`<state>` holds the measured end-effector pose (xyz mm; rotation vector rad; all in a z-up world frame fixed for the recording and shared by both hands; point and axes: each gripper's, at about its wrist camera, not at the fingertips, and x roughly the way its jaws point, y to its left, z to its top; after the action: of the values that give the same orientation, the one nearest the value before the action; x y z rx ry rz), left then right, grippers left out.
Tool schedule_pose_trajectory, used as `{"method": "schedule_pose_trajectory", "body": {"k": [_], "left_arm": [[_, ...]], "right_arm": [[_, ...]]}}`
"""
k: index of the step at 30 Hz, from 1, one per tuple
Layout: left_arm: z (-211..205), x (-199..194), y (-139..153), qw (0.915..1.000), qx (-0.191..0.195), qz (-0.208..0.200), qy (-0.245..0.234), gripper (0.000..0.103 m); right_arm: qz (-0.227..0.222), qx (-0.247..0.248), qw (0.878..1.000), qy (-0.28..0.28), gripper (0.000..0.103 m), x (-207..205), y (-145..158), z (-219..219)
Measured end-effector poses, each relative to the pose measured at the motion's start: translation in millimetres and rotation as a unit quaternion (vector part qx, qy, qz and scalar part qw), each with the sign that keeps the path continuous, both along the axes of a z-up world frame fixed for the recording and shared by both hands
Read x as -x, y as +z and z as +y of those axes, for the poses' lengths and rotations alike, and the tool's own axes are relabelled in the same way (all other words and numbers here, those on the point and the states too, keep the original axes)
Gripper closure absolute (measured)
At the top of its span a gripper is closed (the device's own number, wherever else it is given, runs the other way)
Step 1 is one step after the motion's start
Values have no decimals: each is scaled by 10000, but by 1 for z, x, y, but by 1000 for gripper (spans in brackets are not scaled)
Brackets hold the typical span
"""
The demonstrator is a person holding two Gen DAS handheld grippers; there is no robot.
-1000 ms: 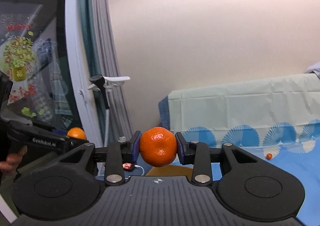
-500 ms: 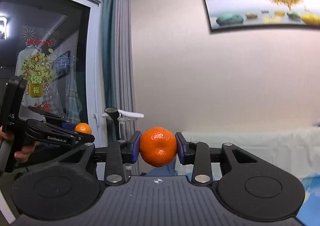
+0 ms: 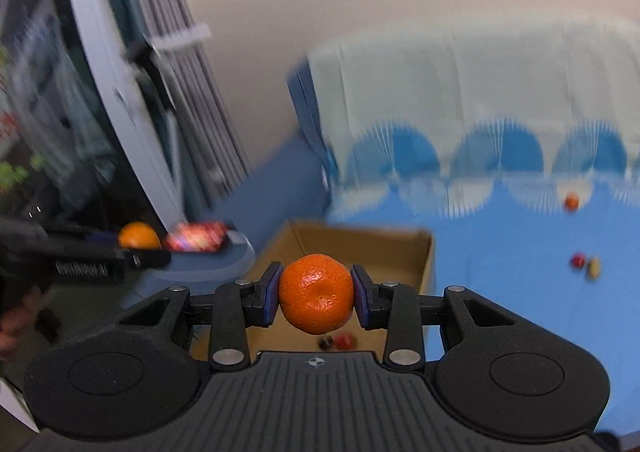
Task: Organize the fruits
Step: 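Carry both held oranges over the cardboard box, then open the left gripper to drop its orange while the right releases its orange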
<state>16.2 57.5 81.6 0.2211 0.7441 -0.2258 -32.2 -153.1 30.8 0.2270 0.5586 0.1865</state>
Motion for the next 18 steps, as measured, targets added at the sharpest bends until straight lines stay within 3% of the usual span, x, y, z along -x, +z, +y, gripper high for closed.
{"method": "schedule_pose_trajectory", "body": {"k": [4,9,15,18], "left_arm": [[-4,-48,-65,9982,76,444,402,62],[-13,-94,-139,9946,-244,841,562,62],[-20,-119,-185,9909,-524,1120,540,62],[-24,-128,-194,9913,-523,1113,467,62]], "right_arm": [[566,537,9969,69,65,-45,-72,22],[903,1157,9887,301,65,-84,-125,40],[766,1746,9793,680,65,-113,-149,46],[797,1727,9793,693,62,-125,-153,46]]}}
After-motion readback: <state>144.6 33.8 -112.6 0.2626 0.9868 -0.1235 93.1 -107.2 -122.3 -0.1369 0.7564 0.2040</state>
